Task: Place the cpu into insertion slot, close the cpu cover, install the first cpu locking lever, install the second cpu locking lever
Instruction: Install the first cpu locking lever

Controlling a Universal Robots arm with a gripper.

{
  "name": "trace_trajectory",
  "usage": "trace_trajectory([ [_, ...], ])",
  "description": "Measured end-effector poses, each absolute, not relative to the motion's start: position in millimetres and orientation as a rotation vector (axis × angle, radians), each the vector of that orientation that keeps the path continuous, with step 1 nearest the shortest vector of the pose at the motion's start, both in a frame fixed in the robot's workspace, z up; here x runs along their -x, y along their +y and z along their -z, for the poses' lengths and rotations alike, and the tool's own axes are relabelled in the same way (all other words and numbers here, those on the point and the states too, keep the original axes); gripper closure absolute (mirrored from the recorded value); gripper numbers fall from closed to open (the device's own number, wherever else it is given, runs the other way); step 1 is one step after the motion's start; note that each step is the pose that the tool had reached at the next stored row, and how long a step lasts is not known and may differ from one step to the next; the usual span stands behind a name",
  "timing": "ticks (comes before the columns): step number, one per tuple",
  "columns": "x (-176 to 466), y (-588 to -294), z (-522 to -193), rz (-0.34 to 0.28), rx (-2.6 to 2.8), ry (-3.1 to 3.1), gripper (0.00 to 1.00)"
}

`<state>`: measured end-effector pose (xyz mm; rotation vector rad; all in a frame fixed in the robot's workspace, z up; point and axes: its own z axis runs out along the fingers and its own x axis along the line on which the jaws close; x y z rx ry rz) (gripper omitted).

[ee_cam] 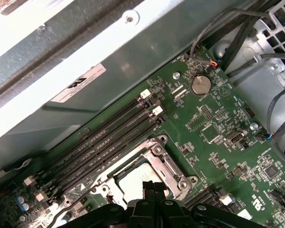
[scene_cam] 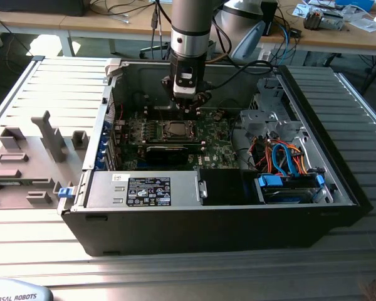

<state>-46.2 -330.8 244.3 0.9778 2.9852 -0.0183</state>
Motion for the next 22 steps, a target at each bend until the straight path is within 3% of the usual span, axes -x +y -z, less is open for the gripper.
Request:
trace_trajectory([
  [22,46.2,-330.8,-244.3,0.018,-0.934,2.999,0.89],
])
